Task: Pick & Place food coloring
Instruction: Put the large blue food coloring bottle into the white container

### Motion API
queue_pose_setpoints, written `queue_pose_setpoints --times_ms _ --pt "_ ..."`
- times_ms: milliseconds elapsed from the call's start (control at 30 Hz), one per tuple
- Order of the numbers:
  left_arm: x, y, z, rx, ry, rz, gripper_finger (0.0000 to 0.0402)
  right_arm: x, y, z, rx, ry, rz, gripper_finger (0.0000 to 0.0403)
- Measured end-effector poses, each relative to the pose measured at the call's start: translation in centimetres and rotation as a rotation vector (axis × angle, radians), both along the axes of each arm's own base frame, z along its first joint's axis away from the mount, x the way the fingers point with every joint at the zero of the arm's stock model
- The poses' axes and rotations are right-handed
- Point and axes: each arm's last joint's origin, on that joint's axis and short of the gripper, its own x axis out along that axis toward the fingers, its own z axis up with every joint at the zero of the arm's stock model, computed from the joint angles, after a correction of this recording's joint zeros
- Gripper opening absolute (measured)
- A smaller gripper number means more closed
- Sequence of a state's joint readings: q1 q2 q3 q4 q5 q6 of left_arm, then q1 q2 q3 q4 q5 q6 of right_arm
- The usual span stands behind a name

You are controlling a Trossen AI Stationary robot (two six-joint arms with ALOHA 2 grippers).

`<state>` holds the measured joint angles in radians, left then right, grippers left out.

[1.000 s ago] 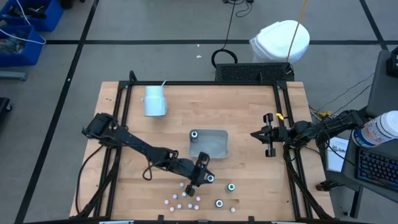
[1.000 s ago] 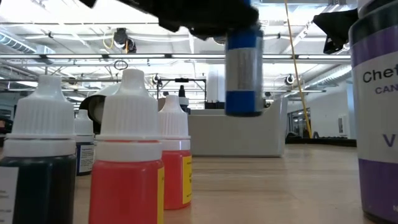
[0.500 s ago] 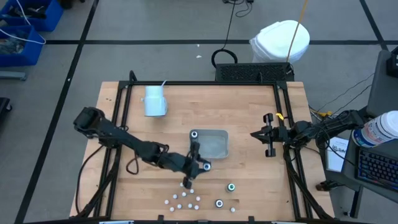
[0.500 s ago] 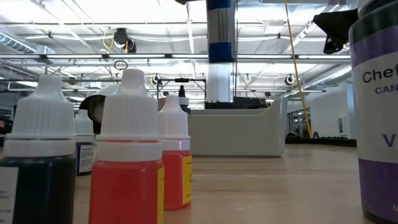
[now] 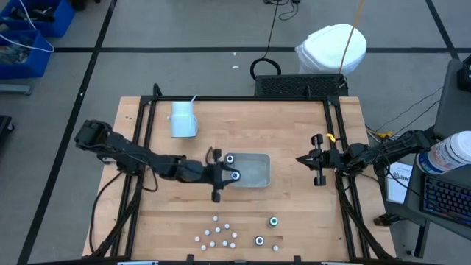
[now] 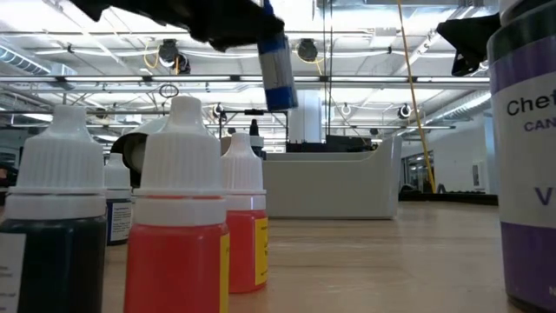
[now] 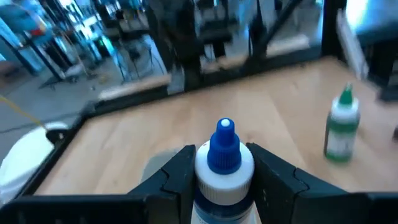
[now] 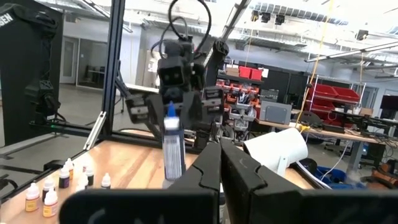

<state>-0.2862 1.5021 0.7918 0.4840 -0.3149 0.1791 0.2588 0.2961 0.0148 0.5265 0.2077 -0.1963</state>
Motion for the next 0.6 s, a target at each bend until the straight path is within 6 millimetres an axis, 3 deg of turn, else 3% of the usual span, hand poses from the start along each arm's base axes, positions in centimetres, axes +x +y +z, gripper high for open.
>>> queue_pose_setpoints --times_ms 300,600 --pt "-0.7 2.3 -2.5 -0.208 0.04 0.152 0.0131 0.0 0.0 0.0 0.001 -0.002 0.0 0.0" --pt "-0.8 2.3 -3.4 -0.22 0.074 0.19 0.0131 0.1 0.0 0.0 0.001 0.0 -0.001 0.0"
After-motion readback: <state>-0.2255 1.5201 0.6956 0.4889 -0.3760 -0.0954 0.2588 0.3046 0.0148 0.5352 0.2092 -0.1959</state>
